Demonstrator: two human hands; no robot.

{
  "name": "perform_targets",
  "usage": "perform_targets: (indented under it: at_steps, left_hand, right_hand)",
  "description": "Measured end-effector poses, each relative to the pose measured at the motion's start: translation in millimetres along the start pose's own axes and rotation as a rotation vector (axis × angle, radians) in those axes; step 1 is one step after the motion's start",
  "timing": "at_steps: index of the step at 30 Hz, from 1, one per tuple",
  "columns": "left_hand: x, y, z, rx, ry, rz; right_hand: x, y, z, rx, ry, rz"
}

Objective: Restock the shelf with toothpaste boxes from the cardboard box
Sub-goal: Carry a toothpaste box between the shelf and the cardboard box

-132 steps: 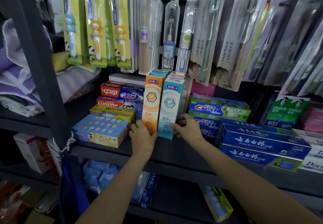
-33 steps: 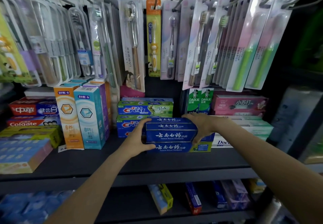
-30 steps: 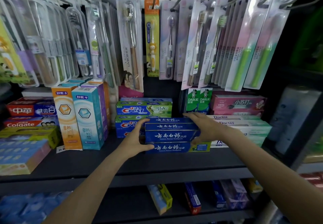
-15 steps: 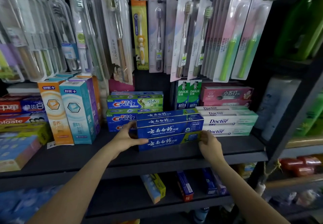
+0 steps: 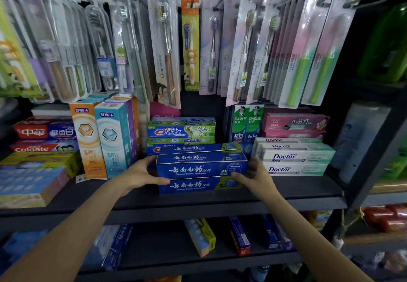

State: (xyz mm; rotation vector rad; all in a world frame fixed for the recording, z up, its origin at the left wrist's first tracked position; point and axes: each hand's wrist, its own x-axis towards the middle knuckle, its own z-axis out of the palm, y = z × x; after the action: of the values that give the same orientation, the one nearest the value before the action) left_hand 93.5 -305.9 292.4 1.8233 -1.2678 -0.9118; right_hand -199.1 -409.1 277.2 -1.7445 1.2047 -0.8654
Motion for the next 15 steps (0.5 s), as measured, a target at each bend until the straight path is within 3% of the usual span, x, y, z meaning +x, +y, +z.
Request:
perform_targets:
  at_steps: [4, 8, 12, 15]
  left_hand:
    - [-5, -2, -7, 0.058, 0.03, 0.032]
    - [-9, 10, -6, 0.128, 0.144, 0.241]
    - [-12, 16, -2, 0.46, 0.205, 0.358]
    - [-14, 10, -1, 0.49, 0.249, 0.377]
  right_hand:
    - [8, -31, -5, 0.13, -0.164, -0.127]
    - [30, -43, -13, 0.361, -0.212, -0.008]
    - [52, -39, -17, 0.188, -0.342, 0.064]
    - [60, -44, -25, 0.118, -0.376, 0.062]
